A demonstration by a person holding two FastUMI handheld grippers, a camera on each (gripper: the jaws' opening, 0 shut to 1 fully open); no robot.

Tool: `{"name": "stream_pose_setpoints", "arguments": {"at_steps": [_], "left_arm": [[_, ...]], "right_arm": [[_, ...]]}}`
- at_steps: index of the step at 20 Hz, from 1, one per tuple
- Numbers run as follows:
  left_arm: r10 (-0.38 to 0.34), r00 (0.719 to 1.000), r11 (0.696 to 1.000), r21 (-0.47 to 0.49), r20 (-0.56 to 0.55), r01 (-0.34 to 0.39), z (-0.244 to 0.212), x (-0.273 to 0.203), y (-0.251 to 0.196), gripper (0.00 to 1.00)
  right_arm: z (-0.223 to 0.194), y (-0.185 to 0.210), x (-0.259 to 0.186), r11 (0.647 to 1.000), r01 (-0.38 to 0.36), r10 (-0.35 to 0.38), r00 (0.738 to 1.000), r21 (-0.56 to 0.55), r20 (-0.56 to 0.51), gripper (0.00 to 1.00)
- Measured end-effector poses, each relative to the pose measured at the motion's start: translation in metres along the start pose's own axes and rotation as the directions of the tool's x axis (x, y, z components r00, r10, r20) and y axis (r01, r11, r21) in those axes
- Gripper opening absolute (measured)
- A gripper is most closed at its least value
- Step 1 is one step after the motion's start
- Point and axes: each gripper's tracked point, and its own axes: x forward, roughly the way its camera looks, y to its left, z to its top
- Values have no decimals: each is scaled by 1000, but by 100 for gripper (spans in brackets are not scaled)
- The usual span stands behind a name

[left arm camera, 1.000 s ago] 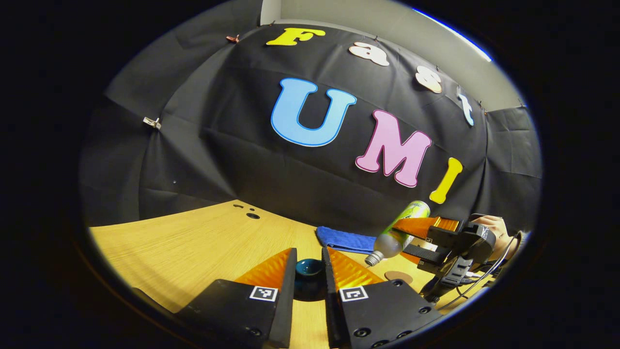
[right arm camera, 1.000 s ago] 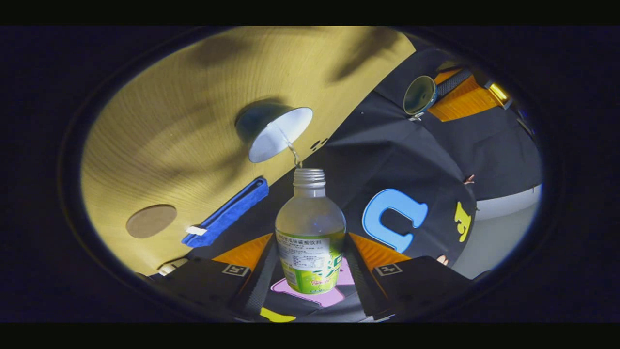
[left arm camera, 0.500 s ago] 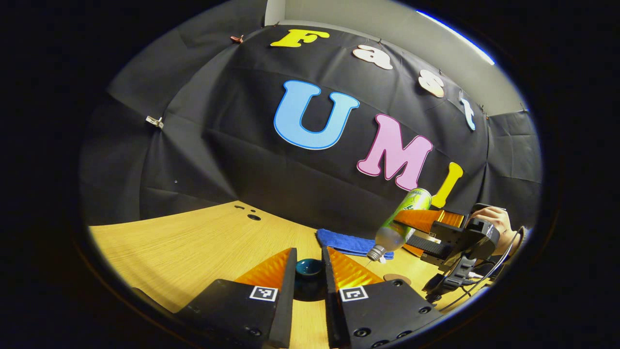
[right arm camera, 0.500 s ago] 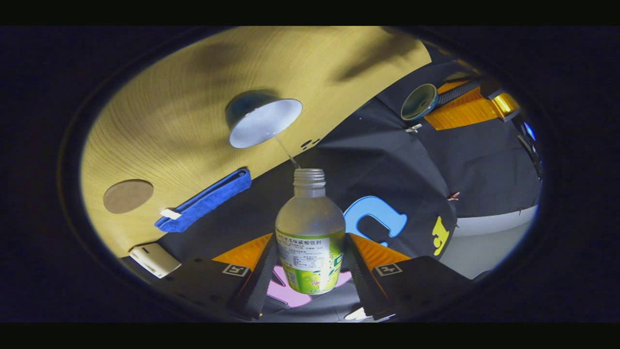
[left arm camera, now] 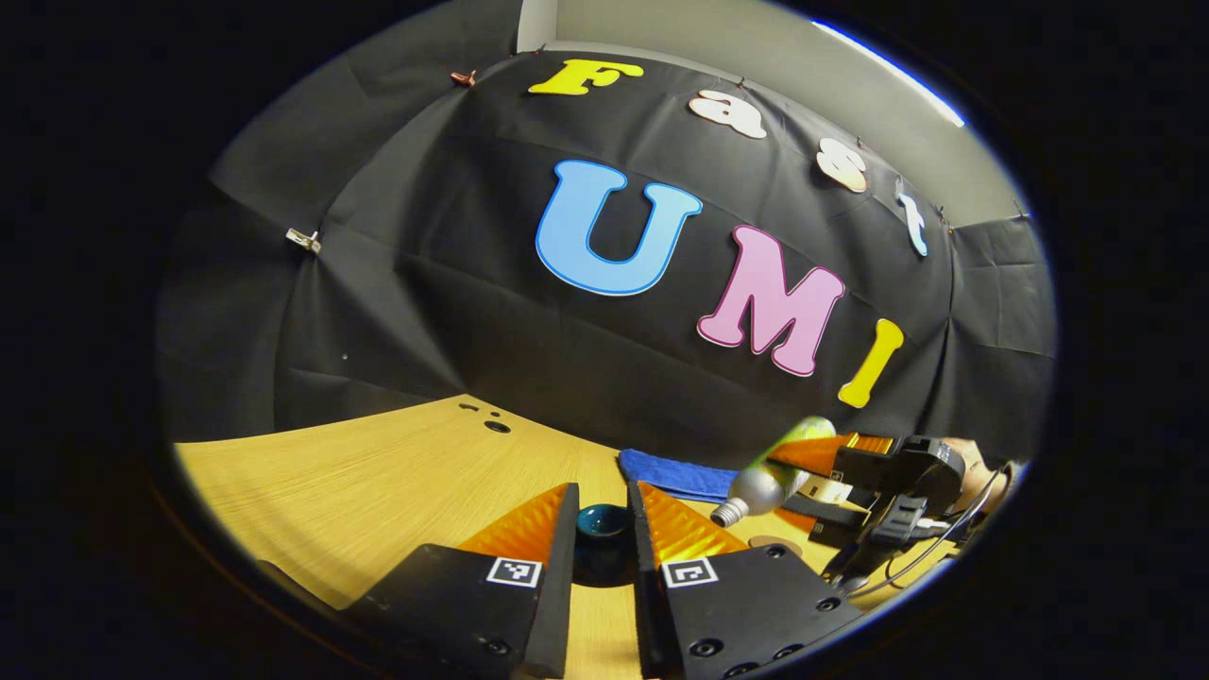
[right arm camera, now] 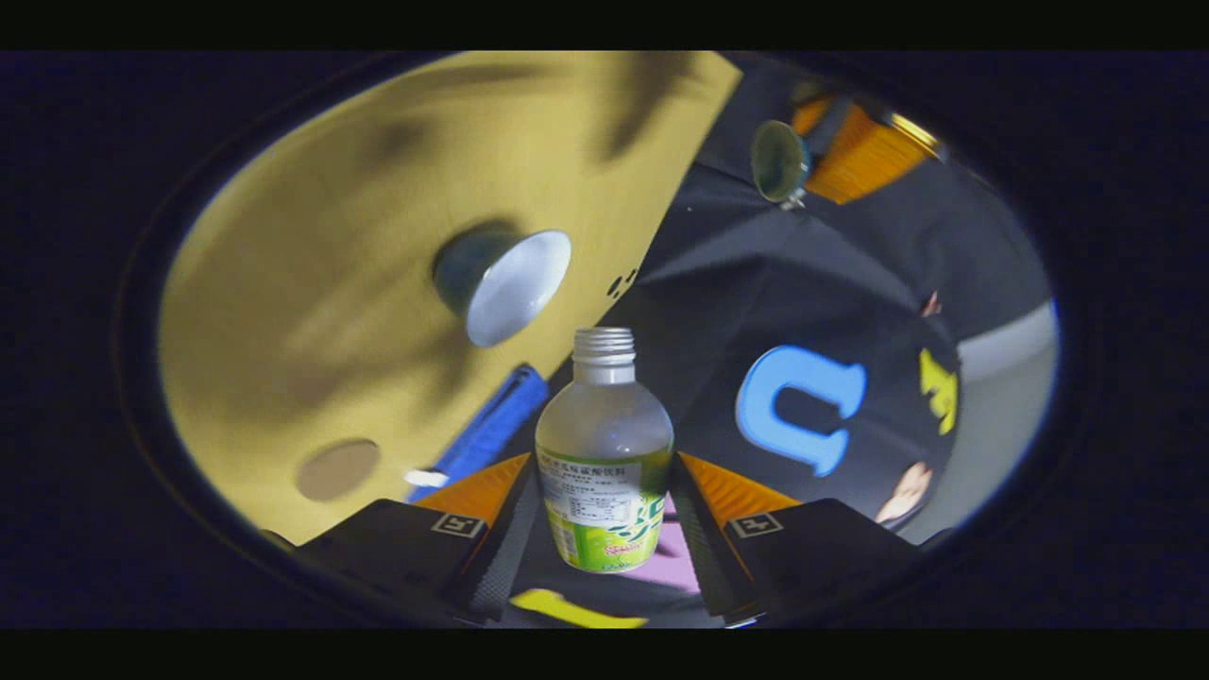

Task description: Open the teacup lid with one hand, grasp the water bottle and pour water into the teacup with the other hand; after pouring, place the water bottle on the coaster and then close the teacup lid.

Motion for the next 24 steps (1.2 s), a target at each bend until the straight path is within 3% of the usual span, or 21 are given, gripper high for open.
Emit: {"name": "stream_pose_setpoints", "arguments": {"at_steps": [2,3,6,8,9,10,11,12,14,16,19,23,24], "left_arm": [[6,1000,1000,-1,0,-6,0,0,0,32],[6,1000,1000,2,-2,-6,-1,2,0,32],[9,1000,1000,11,1,-9,-1,1,-3,32],[9,1000,1000,9,5,-9,-1,1,-5,32],[6,1000,1000,9,4,-6,-3,0,-6,32],[5,1000,1000,14,0,-5,-4,0,-7,32],[5,1000,1000,23,-6,-5,-7,2,-8,32],[4,1000,999,36,-12,-4,-10,3,-10,32],[-1,1000,999,50,-18,2,-13,5,-14,32],[-9,1000,998,60,-24,11,-16,6,-21,32],[-16,999,997,78,-41,19,-24,9,-29,32],[-34,997,995,89,-64,40,-34,12,-41,32],[-34,997,995,93,-66,40,-36,13,-41,32]], "right_arm": [[0,11,-5,967,-24,26,1000,254,-5,78],[5,20,-3,894,-60,60,998,444,12,79],[4,21,-4,659,-103,73,995,745,73,79],[0,12,-13,458,-115,44,993,882,106,79],[-1,9,-13,335,-128,25,992,933,127,79],[-5,2,-13,153,-149,-15,988,977,153,79],[-10,-3,-15,40,-158,-58,985,987,161,79],[-17,-4,-16,-38,-160,-103,982,986,156,79],[-27,-4,-27,-104,-159,-179,974,982,139,79],[-33,-1,-34,-159,-161,-206,970,974,127,78],[-36,10,-27,-259,-160,-188,976,953,113,78],[-34,24,-24,-336,-146,-147,984,930,102,75],[-35,26,-24,-357,-149,-141,984,922,104,78]]}}
